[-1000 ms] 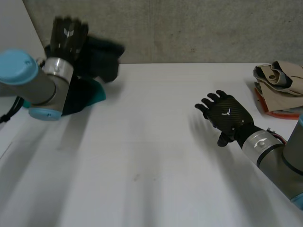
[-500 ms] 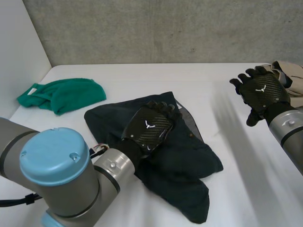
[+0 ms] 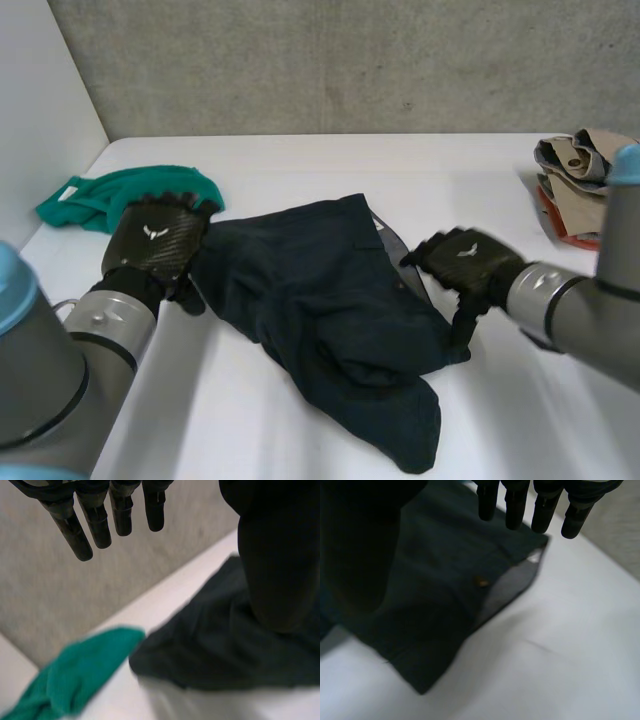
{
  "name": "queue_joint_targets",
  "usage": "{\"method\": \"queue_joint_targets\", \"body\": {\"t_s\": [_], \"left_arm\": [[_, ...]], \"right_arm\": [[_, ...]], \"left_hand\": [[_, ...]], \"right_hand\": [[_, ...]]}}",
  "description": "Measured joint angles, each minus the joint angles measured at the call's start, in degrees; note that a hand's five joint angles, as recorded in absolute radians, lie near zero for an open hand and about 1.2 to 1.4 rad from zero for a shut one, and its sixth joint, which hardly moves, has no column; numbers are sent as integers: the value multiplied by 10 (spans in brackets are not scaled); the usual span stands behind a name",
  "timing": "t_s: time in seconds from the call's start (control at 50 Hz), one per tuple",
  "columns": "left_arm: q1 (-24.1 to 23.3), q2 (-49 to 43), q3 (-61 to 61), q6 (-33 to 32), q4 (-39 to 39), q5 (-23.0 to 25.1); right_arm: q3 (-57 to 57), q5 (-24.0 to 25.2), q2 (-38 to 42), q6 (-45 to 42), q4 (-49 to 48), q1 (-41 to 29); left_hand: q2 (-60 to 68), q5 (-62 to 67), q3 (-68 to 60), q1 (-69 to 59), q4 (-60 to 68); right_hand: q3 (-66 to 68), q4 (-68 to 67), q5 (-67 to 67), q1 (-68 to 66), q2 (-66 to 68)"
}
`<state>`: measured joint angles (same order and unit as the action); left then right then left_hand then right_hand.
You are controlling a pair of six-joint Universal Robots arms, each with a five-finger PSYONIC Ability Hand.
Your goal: Fold the laundry.
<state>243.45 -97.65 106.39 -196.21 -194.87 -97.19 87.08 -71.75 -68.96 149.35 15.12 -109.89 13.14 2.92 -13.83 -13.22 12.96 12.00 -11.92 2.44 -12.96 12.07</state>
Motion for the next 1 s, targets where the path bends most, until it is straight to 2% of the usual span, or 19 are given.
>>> {"method": "queue_joint_targets", "body": {"t_s": [0.06,0.14,0.22,0.38,0.42,0.5,0.56,0.58,0.6,0.64,0.68,0.78,0.84,0.86,0.9,0.92,1.0], "left_arm": [[29,-37,-12,1,-1,13],[59,-75,-36,2,-3,36],[83,-107,-70,3,-4,62],[90,-122,-123,4,-3,78],[88,-123,-133,3,-3,79],[82,-129,-142,2,-2,80],[74,-139,-146,1,-1,80],[71,-144,-147,1,0,80],[70,-147,-148,1,0,80],[62,-160,-154,0,2,79],[57,-171,-161,0,4,79],[49,-196,-183,-3,13,83],[47,-212,-203,-4,22,91],[45,-220,-213,-4,26,96],[45,-220,-213,-4,26,96],[42,-244,-245,-5,42,113],[38,-286,-303,-6,80,131]], "right_arm": [[10,0,20,-15,-2,-17],[26,-2,35,-28,-9,-28],[49,-7,38,-37,-26,-32],[114,-16,-56,-98,-14,-22],[154,-17,-119,-164,37,-9],[198,-12,-186,-252,129,18],[218,-2,-228,-309,191,42],[220,4,-239,-322,205,48],[220,7,-244,-327,211,52],[210,21,-262,-337,223,62],[192,31,-273,-329,217,67],[132,40,-274,-271,167,69],[95,40,-252,-234,135,66],[61,36,-221,-202,110,60],[61,36,-221,-202,110,60],[3,24,-158,-156,80,46],[-85,-9,-56,-101,60,18]], "left_hand": [[0,0,0,0,0],[0,0,0,0,0],[0,0,0,0,0],[0,0,0,0,0],[0,0,0,0,0],[0,0,0,0,0],[0,0,0,0,0],[0,0,0,0,0],[0,0,0,0,0],[0,0,0,0,0],[0,0,0,0,0],[1,2,0,-2,1],[2,2,-1,-2,2],[2,2,-1,-2,3],[2,2,-1,-2,3],[14,18,-5,-9,17],[42,48,-22,-44,47]], "right_hand": [[56,-56,54,-53,56],[262,-262,258,-254,266],[532,-540,526,-452,539],[546,-563,549,-468,548],[546,-563,550,-468,548],[546,-564,550,-468,548],[512,-519,512,-450,503],[407,-412,406,-368,403],[361,-366,358,-322,355],[156,-161,145,-110,132],[30,-32,24,-10,23],[-2,2,-1,3,-2],[-2,2,-1,3,-2],[-2,2,-1,3,-2],[-2,2,-1,3,-2],[-2,2,-1,3,-2],[-2,2,-1,3,-2]]}}
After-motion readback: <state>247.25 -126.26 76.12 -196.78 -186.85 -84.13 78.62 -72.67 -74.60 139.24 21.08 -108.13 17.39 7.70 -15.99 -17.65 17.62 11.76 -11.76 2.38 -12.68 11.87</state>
